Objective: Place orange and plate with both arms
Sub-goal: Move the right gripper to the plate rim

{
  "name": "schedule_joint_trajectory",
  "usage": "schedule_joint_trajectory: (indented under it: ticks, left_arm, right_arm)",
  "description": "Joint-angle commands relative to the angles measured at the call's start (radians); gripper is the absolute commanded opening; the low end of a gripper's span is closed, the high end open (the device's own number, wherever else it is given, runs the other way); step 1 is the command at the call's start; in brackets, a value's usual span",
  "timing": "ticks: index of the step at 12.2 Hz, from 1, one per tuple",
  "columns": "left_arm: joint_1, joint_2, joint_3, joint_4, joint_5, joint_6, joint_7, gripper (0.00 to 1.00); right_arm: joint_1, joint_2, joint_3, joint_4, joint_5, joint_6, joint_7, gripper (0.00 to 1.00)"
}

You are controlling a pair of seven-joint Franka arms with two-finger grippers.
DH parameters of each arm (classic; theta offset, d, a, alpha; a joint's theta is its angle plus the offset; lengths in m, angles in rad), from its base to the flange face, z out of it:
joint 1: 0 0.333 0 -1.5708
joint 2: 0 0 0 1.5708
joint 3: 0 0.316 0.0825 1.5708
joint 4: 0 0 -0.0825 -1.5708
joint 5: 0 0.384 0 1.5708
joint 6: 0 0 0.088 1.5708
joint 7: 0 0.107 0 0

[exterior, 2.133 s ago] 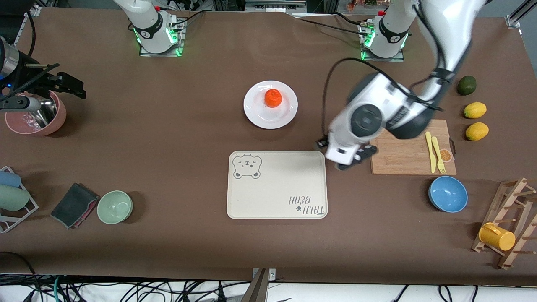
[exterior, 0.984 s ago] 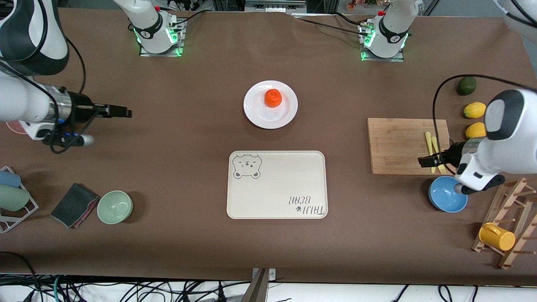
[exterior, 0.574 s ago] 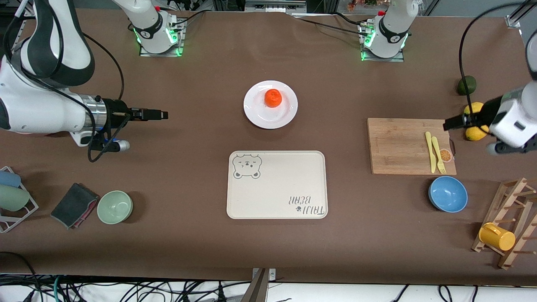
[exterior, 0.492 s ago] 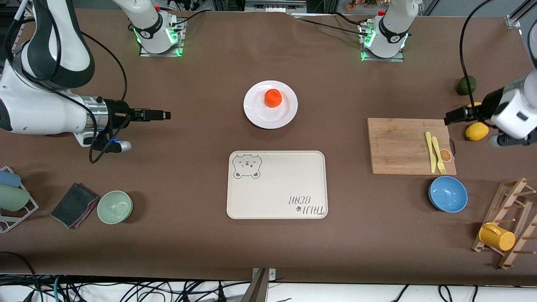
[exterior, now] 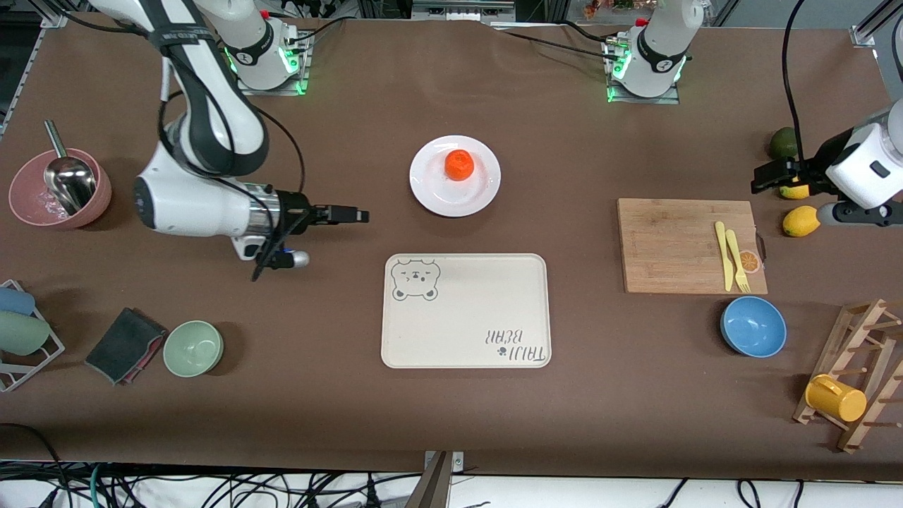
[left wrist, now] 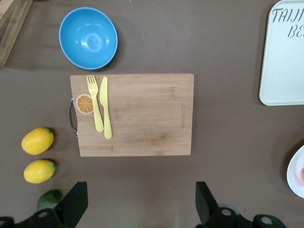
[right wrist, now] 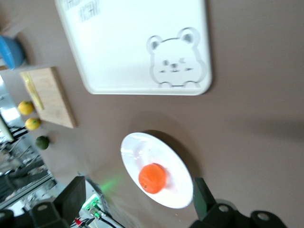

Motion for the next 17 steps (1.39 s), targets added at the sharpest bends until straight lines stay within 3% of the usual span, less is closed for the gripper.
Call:
schedule_joint_trajectory:
  ticks: [1,2,3,9,13,16,17]
  left_arm:
    - [-0.033,0.004,0.016,0.004,-0.024,0.059,0.048,1.0]
    - [-0.062,-0.014,0.036,0.004,-0.021,0.065,0.051,1.0]
    - [-0.103,-0.023,0.079,0.005,-0.02,0.077,0.051,1.0]
    - [-0.11,-0.04,0.091,0.005,-0.016,0.105,0.038,1.0]
    - [-0.101,-0.045,0.096,0.011,-0.018,0.065,0.013,1.0]
    - [-0.102,-0.045,0.091,0.013,-0.021,0.051,0.008,1.0]
    - [-0.101,-0.045,0.091,0.013,-0.023,0.045,0.001,1.0]
  right_arm:
    - [-0.019,0.001,0.034,-0.078,0.199,0.052,-0.232,1.0]
    - [-0.005,0.003,0.051,-0.124,0.267,0.08,-0.355,1.0]
    - [0.01,0.004,0.071,-0.152,0.28,0.118,-0.449,1.0]
    - [0.044,0.084,0.086,-0.244,0.323,0.112,-0.693,1.0]
    - [0.039,0.217,0.085,-0.249,0.509,0.085,-0.989,0.99]
    - [0.043,0.239,0.085,-0.249,0.518,0.085,-0.988,0.96]
    - [0.047,0.248,0.086,-0.247,0.519,0.085,-0.988,0.9]
